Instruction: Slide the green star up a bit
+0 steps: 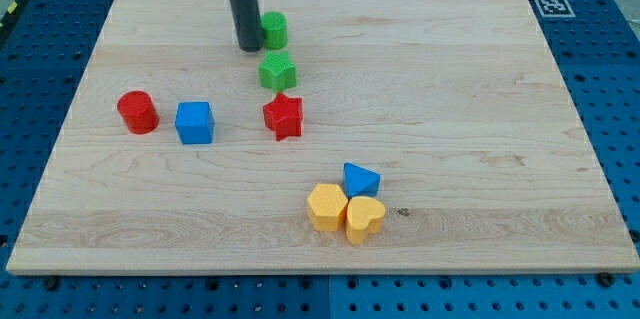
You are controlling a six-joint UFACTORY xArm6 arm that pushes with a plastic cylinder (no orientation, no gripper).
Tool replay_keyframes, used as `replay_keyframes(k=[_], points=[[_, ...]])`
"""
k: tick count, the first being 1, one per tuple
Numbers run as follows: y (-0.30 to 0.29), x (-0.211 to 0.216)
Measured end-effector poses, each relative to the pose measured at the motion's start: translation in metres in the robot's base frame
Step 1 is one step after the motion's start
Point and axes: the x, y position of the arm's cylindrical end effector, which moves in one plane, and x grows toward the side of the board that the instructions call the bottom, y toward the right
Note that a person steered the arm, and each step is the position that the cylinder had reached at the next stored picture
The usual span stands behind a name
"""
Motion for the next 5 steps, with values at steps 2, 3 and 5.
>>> replay_keyframes(k=[2, 3, 5], points=[[-0.009, 0.007], [-0.033, 0.031], [-0.019, 0.086]])
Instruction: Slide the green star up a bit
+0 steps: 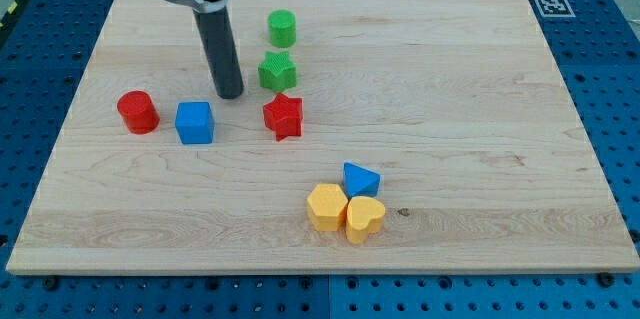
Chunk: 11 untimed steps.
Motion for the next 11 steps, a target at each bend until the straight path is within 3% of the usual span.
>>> replay_keyframes(k=[5, 11], points=[[0.061, 0.000], [0.046, -0.009]])
